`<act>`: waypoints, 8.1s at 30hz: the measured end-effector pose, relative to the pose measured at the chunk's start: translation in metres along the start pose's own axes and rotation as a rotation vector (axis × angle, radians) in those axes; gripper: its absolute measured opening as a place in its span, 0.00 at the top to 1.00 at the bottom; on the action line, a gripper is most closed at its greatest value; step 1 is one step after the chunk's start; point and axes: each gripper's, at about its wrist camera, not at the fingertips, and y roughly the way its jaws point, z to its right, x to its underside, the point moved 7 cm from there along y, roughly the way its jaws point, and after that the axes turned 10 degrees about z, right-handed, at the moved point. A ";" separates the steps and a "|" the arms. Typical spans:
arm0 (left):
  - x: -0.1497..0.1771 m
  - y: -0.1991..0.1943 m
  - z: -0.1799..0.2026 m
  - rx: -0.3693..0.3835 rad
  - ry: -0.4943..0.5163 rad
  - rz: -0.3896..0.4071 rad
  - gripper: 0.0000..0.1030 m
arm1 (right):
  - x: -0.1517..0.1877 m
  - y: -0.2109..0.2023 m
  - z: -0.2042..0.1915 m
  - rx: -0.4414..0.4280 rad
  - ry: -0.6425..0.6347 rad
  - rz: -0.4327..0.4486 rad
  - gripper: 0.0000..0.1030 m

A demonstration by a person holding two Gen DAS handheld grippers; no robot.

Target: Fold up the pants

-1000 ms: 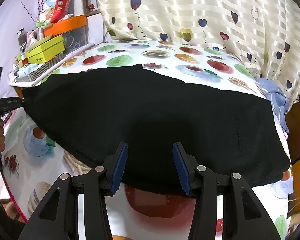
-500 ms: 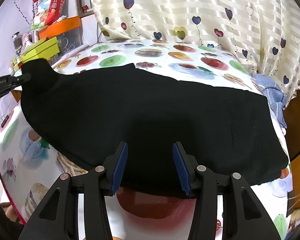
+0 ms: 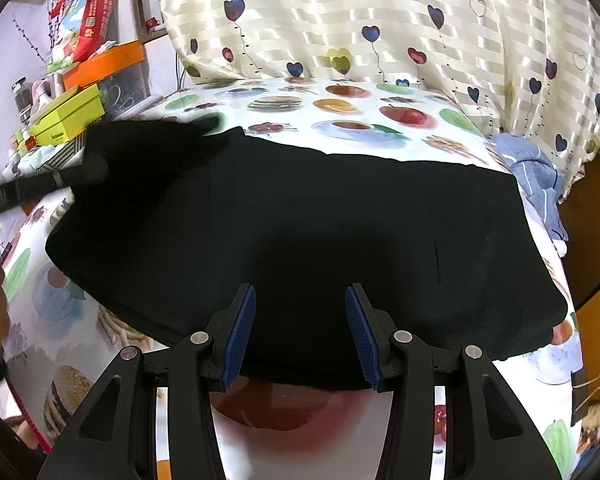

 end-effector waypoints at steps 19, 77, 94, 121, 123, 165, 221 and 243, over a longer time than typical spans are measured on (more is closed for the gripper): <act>0.029 0.013 0.018 0.080 0.004 -0.072 0.91 | 0.001 -0.001 -0.002 -0.024 0.032 0.003 0.54; 0.041 -0.034 -0.073 -0.363 0.084 -0.104 0.90 | 0.001 0.022 -0.070 -0.121 -0.083 -0.045 0.46; 0.005 -0.048 -0.090 -0.283 0.007 0.023 0.86 | -0.022 0.025 -0.082 -0.227 -0.013 0.000 0.44; 0.001 0.009 -0.120 -0.330 -0.024 -0.068 0.87 | -0.059 0.086 -0.098 -0.243 -0.030 -0.050 0.95; 0.001 0.009 -0.120 -0.327 -0.028 -0.066 0.87 | -0.058 0.084 -0.095 -0.238 -0.023 -0.051 0.95; 0.053 -0.045 -0.070 -0.336 0.005 -0.029 0.79 | 0.003 0.002 -0.066 -0.151 -0.047 -0.019 0.62; 0.052 -0.040 -0.062 -0.334 0.004 -0.032 0.77 | 0.024 -0.034 0.144 0.341 0.699 0.047 0.56; 0.051 -0.039 -0.062 -0.333 0.019 -0.036 0.74 | -0.049 -0.065 0.109 -0.042 0.685 0.280 0.82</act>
